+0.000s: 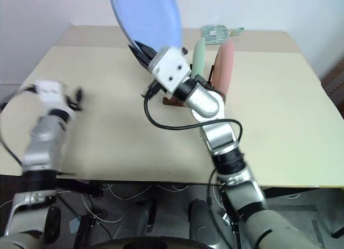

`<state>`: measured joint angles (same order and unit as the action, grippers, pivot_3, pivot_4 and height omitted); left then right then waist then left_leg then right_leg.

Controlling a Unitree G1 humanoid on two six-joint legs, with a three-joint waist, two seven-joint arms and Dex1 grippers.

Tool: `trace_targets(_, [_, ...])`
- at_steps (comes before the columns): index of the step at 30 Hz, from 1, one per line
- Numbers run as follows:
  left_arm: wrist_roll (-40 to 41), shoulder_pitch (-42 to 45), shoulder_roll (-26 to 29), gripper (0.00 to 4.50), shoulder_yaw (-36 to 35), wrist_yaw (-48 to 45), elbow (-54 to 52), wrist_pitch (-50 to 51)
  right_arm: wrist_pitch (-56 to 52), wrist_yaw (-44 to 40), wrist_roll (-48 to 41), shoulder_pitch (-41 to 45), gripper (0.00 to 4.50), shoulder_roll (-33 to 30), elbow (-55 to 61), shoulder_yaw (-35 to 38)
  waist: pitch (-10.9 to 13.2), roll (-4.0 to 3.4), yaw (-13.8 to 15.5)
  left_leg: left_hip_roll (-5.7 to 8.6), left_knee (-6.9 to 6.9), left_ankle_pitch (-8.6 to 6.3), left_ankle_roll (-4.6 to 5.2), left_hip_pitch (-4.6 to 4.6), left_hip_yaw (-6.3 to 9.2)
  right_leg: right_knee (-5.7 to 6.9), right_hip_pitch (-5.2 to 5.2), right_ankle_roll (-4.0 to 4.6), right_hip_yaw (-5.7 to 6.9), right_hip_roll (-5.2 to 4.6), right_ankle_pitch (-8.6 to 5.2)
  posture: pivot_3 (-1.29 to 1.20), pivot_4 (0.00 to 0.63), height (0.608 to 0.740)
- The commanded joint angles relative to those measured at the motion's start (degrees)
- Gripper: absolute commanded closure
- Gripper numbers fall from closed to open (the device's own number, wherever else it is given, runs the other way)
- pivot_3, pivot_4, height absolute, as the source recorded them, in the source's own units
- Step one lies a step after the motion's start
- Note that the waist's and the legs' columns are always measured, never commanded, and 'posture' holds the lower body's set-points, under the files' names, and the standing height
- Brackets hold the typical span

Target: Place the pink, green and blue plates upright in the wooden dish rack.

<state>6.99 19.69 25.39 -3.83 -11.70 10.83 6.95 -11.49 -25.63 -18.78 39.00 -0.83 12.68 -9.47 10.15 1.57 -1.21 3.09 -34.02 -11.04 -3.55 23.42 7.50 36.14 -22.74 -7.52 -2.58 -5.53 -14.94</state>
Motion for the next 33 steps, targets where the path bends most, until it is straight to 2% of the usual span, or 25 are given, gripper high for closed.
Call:
trace_targets(1, [-2.44,-0.49,-0.96,2.07,2.67,-2.95,-2.22,-6.43,-10.86,5.62,-11.48,-0.03,4.5,3.55,3.89,5.9,0.0,0.0,0.12,-0.01,0.0,0.01,-0.02,0.0,0.01,0.0,-0.02,0.03,0.01,0.01,0.02,0.0,0.15,0.74])
trace_targets(4, [-1.87,-1.46,-2.82,2.07,3.25,-4.45,-2.73,-7.97,-14.87,9.72,-14.92,-0.24,4.5,5.66,4.23,8.14,0.0,-0.05,0.11,-0.03,0.03,0.01,-0.02,-0.01,0.02,0.01,-0.11,0.07,0.0,0.03,0.02,0.0,0.15,0.74])
trace_targets(13, [-1.42,-3.49,-4.49,2.07,3.87,-8.75,-6.28,-9.72,-17.8,14.49,-15.41,-0.58,4.5,6.28,0.85,10.26,0.02,-0.11,-0.01,-0.04,0.15,0.01,-0.01,0.04,-0.1,0.08,-0.3,0.05,-0.05,0.03,0.03,0.0,0.15,0.74])
trace_targets(18, [-0.67,-4.35,-4.46,2.07,3.8,-10.85,-7.92,-9.21,-21.11,18.71,-18.71,3.37,4.5,7.07,-5.49,15.77,0.03,-0.12,0.01,-0.03,0.11,0.02,-0.01,0.04,-0.11,0.08,-0.27,0.05,-0.04,0.04,0.03,0.0,0.15,0.74])
trace_targets(23, [-0.12,-5.62,-4.88,2.07,4.29,-12.84,-9.99,-8.7,-23.76,18.89,-18.8,7.91,4.5,5.07,-12.09,18.08,0.07,-0.19,-0.11,-0.04,0.12,0.02,0.0,0.04,-0.13,0.09,-0.29,0.05,-0.05,0.05,0.03,0.0,0.15,0.74])
trace_targets(26, [-0.37,-5.99,-5.05,2.01,4.51,-13.37,-10.83,-8.28,-23.94,17.68,-18.0,9.25,3.56,3.61,-13.57,17.79,0.07,-0.19,-0.06,-0.04,0.13,0.02,0.0,0.04,-0.13,0.09,-0.29,0.05,-0.05,0.05,0.03,0.0,0.15,0.74])
trace_targets(31, [-0.47,-6.15,-5.23,2.01,4.46,-13.91,-11.33,-7.63,-19.27,16.69,-10.88,10.9,1.19,0.24,-13.77,14.4,0.07,-0.19,-0.07,-0.04,0.12,0.02,0.0,0.04,-0.15,0.08,-0.28,0.05,-0.05,0.05,0.03,0.0,0.15,0.74])
trace_targets(33, [-0.44,-6.29,-5.25,2.01,4.68,-14.38,-11.63,-7.31,-16.05,15.07,-6.14,11.37,1.19,-2.49,-13.51,11.66,0.07,-0.19,-0.08,-0.04,0.12,0.02,0.0,0.04,-0.16,0.08,-0.29,0.05,-0.05,0.05,0.03,0.0,0.15,0.74])
